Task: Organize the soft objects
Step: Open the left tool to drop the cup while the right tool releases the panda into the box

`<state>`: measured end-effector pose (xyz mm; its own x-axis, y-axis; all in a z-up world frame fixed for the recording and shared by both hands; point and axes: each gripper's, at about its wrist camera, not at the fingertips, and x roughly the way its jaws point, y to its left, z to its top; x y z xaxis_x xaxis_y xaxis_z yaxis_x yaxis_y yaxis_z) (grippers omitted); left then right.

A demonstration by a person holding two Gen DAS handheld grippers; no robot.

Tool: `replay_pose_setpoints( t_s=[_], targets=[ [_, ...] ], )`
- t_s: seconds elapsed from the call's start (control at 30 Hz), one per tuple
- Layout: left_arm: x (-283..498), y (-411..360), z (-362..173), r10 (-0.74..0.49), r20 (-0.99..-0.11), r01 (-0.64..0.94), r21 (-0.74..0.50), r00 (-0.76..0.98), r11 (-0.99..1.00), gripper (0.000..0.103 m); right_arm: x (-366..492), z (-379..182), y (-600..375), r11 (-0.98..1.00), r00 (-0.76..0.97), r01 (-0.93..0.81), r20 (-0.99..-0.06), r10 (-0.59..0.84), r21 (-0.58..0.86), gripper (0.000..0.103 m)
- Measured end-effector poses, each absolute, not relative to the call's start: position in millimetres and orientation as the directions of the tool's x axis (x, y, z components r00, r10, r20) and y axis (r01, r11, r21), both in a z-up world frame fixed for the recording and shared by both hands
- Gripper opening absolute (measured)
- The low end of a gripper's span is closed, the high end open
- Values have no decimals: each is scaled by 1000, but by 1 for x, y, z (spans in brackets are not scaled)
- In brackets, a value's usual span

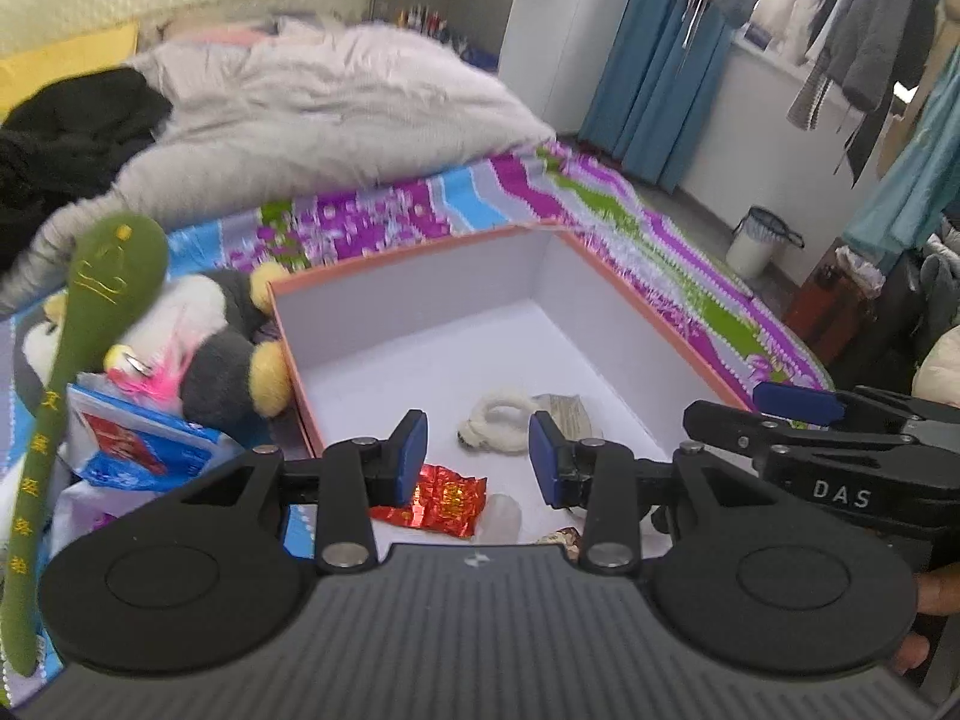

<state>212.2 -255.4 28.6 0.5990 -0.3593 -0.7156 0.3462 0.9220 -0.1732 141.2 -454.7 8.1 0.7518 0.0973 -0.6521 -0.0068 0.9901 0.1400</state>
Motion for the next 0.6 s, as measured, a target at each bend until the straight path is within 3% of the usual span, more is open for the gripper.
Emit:
replay_pose_setpoints(
  t_s=[0.33, 0.6],
  targets=[
    [140, -226, 52, -350, -596, 343, -131, 722, 930, 43, 93, 21, -420, 991, 823, -82, -553, 127, 106, 68],
    [95, -207, 52, -339, -558, 319, -136, 757, 938, 43, 64, 22, -405, 991, 844, -82, -522, 127, 109, 68]
  ],
)
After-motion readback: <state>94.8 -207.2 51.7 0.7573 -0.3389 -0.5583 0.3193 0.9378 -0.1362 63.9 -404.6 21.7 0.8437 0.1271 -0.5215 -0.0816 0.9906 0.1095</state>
